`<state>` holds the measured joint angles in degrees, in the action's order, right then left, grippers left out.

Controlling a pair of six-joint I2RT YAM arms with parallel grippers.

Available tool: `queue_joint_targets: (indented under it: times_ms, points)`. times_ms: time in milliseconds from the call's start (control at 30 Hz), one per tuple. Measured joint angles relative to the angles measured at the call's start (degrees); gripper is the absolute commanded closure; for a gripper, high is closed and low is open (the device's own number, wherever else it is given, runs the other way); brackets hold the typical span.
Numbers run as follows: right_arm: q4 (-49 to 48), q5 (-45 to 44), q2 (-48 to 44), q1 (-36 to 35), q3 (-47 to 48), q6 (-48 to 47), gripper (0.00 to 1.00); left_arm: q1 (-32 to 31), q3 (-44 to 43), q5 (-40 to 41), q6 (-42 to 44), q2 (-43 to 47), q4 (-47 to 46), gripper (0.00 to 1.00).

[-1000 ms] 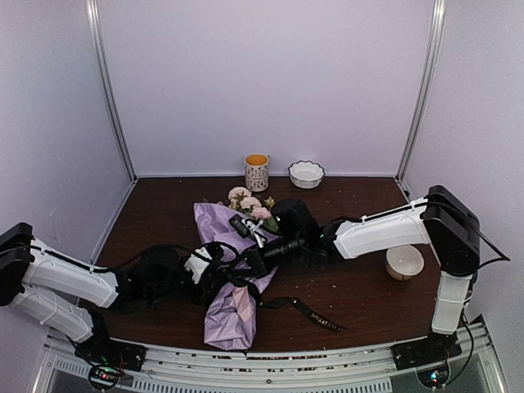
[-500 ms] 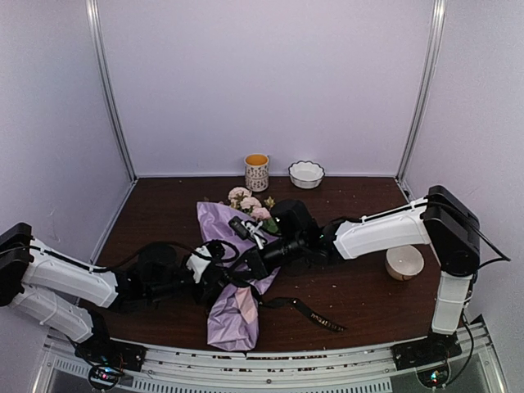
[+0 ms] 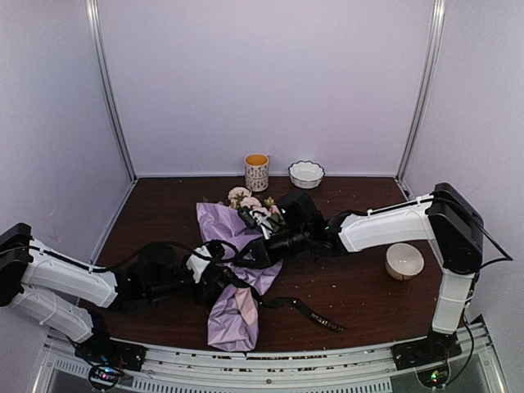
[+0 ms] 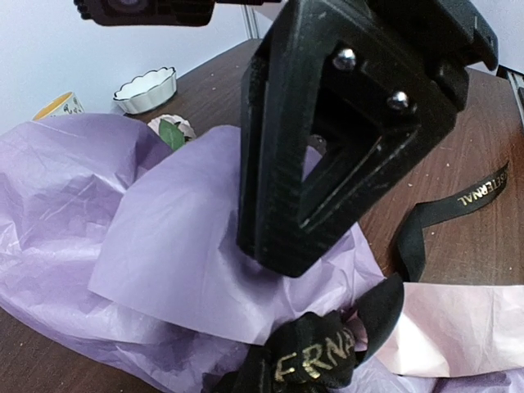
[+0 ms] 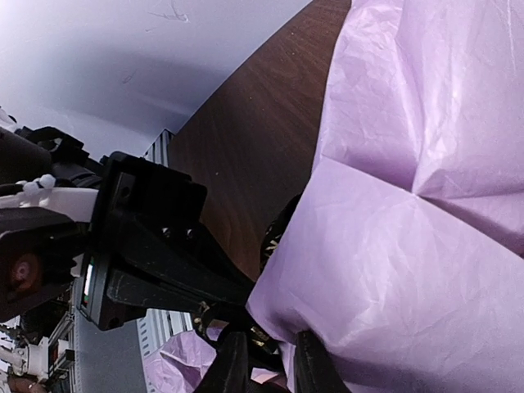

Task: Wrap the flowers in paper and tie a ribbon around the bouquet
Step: Tie the half-tied ribbon around the folded bouquet.

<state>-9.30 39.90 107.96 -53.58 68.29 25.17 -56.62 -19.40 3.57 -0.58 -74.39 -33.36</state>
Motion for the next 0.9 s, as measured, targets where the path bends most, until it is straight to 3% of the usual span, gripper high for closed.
queue_joint_targets:
  times_ms: [267, 567, 700, 900]
  points:
    - [2.14, 0.00, 3.32, -0.85, 3.61, 0.39, 0.74, 0.00, 0.00, 0.22, 0.00, 0.09, 0.00, 1.00]
    - [2.75, 0.57, 4.87, -1.99, 5.01, 0.09, 0.77, 0.00, 0.20, 0.57, -0.26, 0.22, 0.35, 1.00]
    - [2.73, 0.83, 4.87, -2.01, 5.01, 0.09, 0.72, 0.00, 0.26, 0.76, -0.52, 0.26, 0.13, 1.00]
    - [-0.72, 1.20, 4.76, -2.03, 2.75, 1.73, 0.77, 0.00, 0.92, 1.20, -0.98, 0.76, -0.57, 1.00]
